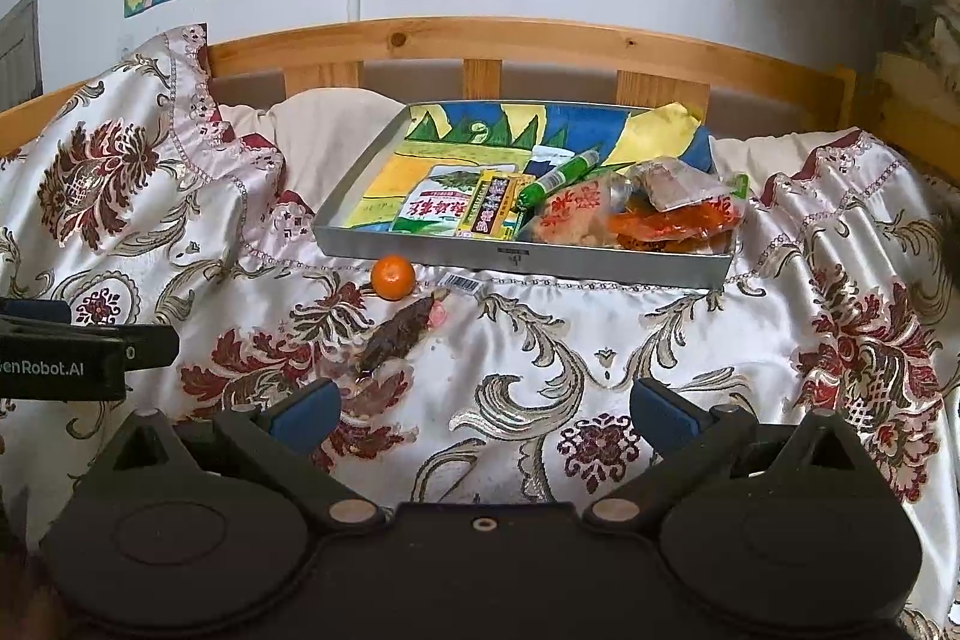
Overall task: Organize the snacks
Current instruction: 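Lower the left tool to the orange while the right tool lowers to the dark brown dried-fish packet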
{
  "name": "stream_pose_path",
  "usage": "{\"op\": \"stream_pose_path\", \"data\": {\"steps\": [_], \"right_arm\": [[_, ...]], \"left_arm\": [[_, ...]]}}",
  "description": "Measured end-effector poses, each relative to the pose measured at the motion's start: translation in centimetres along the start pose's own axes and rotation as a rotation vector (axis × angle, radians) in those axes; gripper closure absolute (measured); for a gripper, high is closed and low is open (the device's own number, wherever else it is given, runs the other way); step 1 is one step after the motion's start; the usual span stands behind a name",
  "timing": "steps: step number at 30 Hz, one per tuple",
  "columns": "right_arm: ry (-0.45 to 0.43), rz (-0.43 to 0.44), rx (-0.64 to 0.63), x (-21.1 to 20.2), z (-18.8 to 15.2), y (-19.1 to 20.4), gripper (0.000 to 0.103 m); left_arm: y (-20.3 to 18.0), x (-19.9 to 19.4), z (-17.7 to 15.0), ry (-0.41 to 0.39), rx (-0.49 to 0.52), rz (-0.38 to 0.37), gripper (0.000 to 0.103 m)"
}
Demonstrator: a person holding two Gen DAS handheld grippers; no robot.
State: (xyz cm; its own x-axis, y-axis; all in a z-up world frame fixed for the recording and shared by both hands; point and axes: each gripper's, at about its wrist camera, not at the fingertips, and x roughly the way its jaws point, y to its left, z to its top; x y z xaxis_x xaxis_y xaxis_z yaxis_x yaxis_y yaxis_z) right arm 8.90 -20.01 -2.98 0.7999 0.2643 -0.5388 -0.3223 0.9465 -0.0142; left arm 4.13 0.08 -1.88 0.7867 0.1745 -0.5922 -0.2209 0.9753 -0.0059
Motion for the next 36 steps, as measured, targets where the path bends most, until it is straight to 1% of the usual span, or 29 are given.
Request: {"op": "stream_pose_path", "data": {"steps": [11,18,24,31,36], "right_arm": [[0.012,0.007,0.011,0.3,0.0,-0.1,0.001],[0.021,0.012,0.023,0.7,0.2,0.0,0.001],[0.022,0.015,0.027,1.0,0.3,-0.1,0.001],[0.018,0.019,0.017,1.7,1.1,0.2,0.001],[0.032,0.028,-0.002,2.7,1.7,0.4,0.001]], "left_arm": [[-0.1,0.8,0.6,0.008,0.008,0.011,0.001],[-0.1,1.9,1.3,0.039,0.009,0.001,0.001],[0.1,2.7,2.0,0.048,0.005,0.016,0.001],[-0.5,3.7,3.7,0.023,0.072,0.044,0.001],[-0.9,5.0,5.2,0.008,0.104,0.066,0.001]]}}
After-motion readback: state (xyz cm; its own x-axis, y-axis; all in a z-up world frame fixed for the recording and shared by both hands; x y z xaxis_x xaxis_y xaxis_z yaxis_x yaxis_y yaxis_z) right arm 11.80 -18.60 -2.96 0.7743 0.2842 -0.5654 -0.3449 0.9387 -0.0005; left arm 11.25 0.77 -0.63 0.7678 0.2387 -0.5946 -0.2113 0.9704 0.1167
